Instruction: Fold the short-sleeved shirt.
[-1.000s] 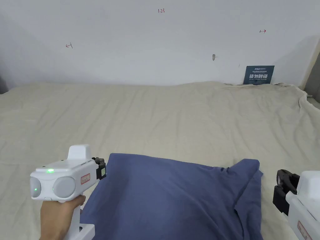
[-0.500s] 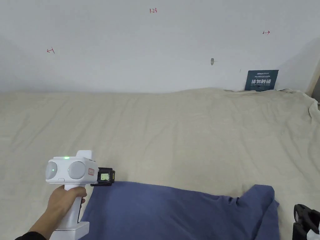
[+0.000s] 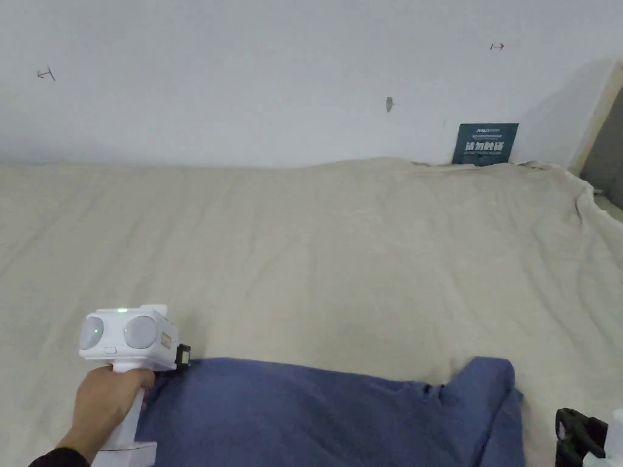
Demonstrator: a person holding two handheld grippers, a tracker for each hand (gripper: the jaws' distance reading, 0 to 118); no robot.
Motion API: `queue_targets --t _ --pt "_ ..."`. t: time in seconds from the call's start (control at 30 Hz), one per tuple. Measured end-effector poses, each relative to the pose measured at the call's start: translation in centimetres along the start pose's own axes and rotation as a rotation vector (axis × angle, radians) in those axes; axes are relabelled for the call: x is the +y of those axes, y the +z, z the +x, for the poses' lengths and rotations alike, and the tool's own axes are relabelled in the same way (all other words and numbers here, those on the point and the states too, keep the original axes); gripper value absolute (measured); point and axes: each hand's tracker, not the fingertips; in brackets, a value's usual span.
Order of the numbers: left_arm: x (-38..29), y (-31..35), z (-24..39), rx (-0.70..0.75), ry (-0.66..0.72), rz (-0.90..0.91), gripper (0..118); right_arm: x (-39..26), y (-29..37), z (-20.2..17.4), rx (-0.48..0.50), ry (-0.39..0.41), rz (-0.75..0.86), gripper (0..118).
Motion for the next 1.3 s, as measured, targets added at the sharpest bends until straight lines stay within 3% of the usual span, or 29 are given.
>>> queue_targets --t 0.07,0.2,0.23,0.27,0.3,0.33,0.4,0.57,0.63,0.67,0.77,0.8,0.9,1.03,1.3 --pt "-0.1 0.2 0.8 0.044 -0.081 0.005 5 0.3 -1.0 0.5 0.012 -0.016 -0.036 0" --pt "-0.7 2.9 0.8 -0.005 -0.054 0.087 3 1.3 -4.3 1.3 0.044 -0.079 -0.126 5" --pt "-0.9 3.9 0.8 -0.019 -0.053 0.113 3 1.6 -5.1 1.3 0.042 -0.076 -0.137 15" --pt "-1.1 4.9 0.8 -0.03 -0.054 0.138 3 1.8 -6.5 1.6 0.039 -0.071 -0.156 33" --pt "-1.3 5.8 0.8 -0.044 -0.059 0.152 3 2.0 -7.5 1.5 0.035 -0.054 -0.181 63" --pt "-1.4 7.0 0.9 -0.057 -0.067 0.165 3 2.1 -8.4 1.5 0.039 -0.057 -0.192 79" --pt "-1.8 8.9 1.0 -0.072 -0.08 0.192 3 2.4 -10.3 1.0 0.016 -0.047 -0.226 91" --pt "-2.7 12.2 1.5 -0.09 -0.093 0.223 3 2.4 -14.8 -0.3 -0.012 -0.025 -0.346 90" --pt "-2.7 12.7 1.6 -0.087 -0.096 0.228 3 1.9 -16.6 -0.6 -0.034 -0.029 -0.412 82" --pt "-2.8 12.8 1.6 -0.088 -0.098 0.228 3 1.7 -17.5 -0.4 -0.044 -0.032 -0.431 73" --pt "-2.5 12.0 1.3 -0.084 -0.095 0.227 3 1.3 -18.7 -0.3 -0.038 -0.076 -0.46 16" --pt "-2.6 12.0 1.2 -0.083 -0.092 0.226 3 1.2 -18.8 -0.1 -0.034 -0.075 -0.457 4" --pt "-2.8 11.6 0.9 -0.078 -0.082 0.222 3 1.4 -18.1 0.0 -0.029 -0.083 -0.438 3" --pt "-3.2 12.0 0.3 -0.069 -0.051 0.23 3 2.4 -15.7 1.0 -0.013 -0.034 -0.349 2" --pt "-4.5 16.4 -2.1 -0.047 0.025 0.287 3 8.0 -4.9 2.2 0.096 -0.084 -0.097 2"
